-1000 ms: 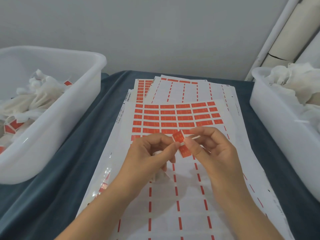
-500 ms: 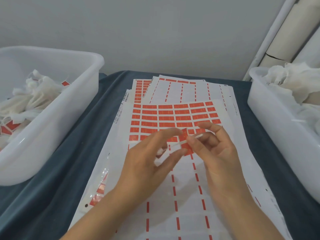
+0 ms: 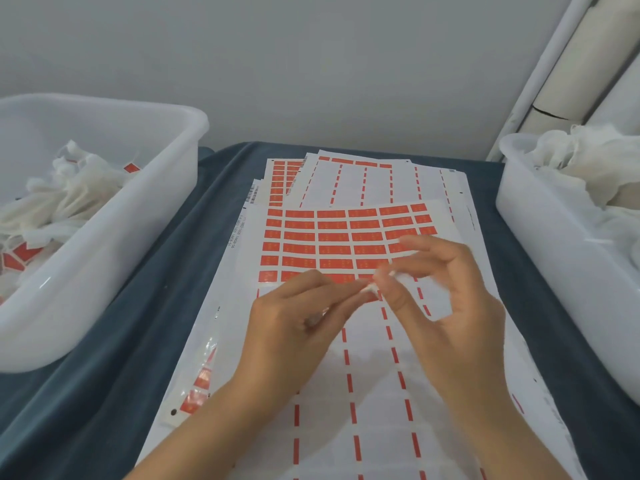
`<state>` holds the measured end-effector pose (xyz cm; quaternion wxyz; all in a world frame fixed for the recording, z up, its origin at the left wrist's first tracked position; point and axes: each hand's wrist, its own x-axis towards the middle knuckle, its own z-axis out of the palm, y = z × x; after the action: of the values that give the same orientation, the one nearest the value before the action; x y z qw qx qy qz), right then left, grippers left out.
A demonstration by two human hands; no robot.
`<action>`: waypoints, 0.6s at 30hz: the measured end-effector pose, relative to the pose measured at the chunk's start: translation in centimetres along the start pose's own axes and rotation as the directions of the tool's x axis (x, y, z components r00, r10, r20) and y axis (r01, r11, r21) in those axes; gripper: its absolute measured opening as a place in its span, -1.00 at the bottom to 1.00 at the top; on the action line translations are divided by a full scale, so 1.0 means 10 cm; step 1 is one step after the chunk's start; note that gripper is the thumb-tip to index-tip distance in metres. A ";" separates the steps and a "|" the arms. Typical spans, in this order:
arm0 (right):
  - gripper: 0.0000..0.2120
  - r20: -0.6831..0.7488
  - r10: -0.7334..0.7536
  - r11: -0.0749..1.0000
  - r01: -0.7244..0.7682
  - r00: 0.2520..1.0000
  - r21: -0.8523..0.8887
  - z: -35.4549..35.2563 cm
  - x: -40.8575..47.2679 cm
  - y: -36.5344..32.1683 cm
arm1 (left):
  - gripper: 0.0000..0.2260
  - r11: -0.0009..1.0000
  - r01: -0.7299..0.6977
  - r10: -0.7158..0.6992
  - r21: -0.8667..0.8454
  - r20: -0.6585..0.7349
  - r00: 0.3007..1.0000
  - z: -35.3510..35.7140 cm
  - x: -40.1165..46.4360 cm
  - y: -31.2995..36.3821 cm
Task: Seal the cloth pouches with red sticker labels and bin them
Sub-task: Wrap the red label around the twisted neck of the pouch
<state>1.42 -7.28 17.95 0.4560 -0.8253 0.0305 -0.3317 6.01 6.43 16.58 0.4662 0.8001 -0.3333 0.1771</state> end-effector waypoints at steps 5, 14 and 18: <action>-0.67 0.086 0.262 0.895 -0.275 0.961 0.351 -0.01 0.02 -0.01 | -0.81 0.650 0.530 -0.542 -0.544 0.155 0.826 -0.03 0.05 0.08; -0.80 0.240 0.323 0.809 -0.399 0.915 0.432 0.10 -0.03 0.03 | -0.74 0.499 0.581 -0.581 -0.644 0.248 0.775 -0.01 0.05 0.07; -0.76 0.231 0.325 0.805 -0.396 0.917 0.442 0.11 -0.03 0.05 | -0.73 0.482 0.581 -0.570 -0.656 0.269 0.776 -0.03 0.05 0.07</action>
<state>1.91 -6.67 17.02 0.7019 -0.6867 0.0710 -0.1755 5.85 6.24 17.42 0.7651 0.6225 -0.0908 -0.1374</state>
